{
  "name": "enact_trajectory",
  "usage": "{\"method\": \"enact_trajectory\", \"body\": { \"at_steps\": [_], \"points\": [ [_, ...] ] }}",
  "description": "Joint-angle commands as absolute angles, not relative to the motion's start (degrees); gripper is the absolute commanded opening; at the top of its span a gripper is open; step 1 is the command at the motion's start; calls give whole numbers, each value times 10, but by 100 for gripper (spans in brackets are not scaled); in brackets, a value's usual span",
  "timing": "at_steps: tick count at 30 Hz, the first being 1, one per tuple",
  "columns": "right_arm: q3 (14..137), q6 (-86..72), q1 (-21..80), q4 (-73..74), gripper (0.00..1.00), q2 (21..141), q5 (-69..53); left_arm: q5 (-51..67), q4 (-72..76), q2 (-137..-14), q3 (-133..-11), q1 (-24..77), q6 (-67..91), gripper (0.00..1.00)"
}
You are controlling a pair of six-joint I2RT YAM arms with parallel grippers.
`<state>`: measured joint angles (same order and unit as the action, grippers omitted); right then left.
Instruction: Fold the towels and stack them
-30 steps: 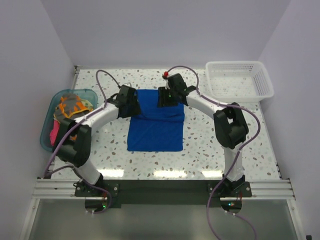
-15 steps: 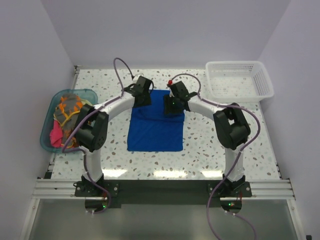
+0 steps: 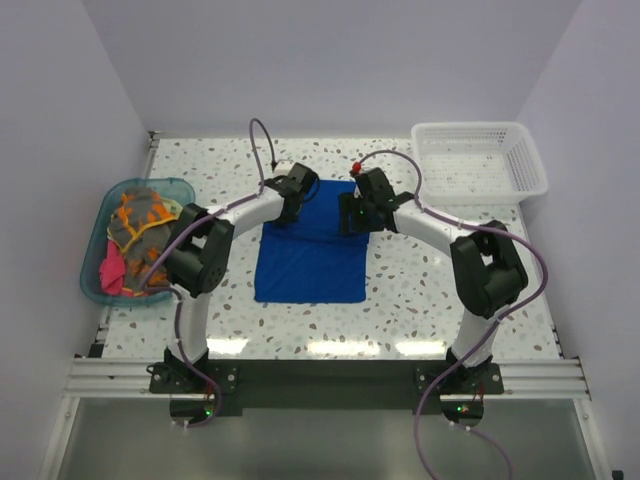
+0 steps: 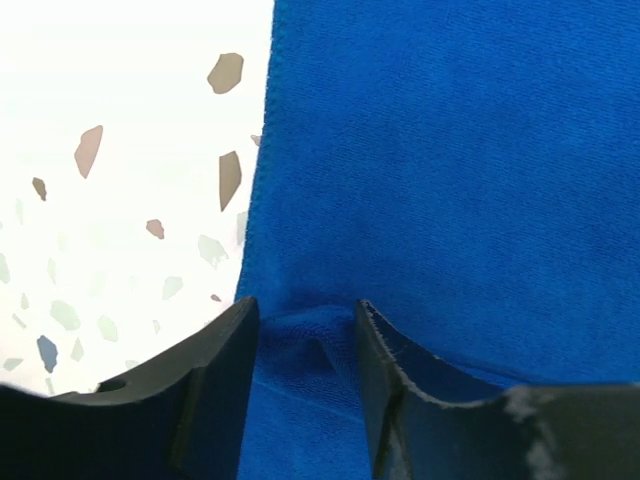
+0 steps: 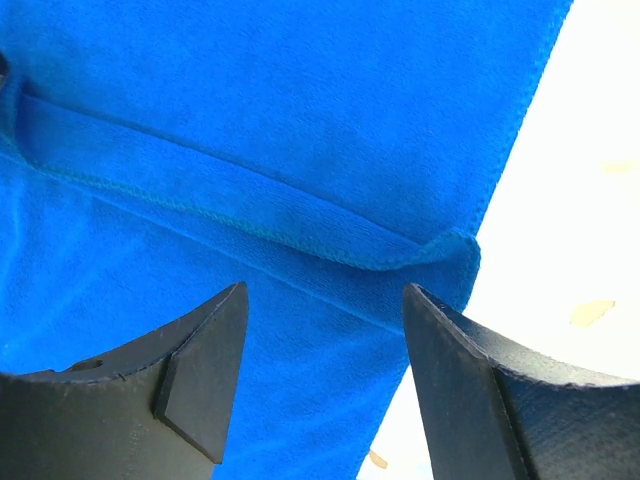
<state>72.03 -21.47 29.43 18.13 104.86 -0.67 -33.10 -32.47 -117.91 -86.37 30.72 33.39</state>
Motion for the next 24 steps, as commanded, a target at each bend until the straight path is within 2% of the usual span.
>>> {"method": "enact_trajectory", "body": {
  "at_steps": [1, 10, 19, 24],
  "points": [
    [709, -218, 291, 162, 66, 1023, 9, -370, -336, -1171, -862, 308, 337, 47],
    [699, -221, 291, 161, 67, 1009, 2, -351, -306, -1083, -753, 308, 374, 40],
    [677, -221, 290, 156, 67, 984, 2, -299, -231, -956, -590, 306, 437, 40],
    [664, -221, 290, 157, 67, 972, 3, -244, -207, -927, -534, 298, 460, 40]
  ]
}}
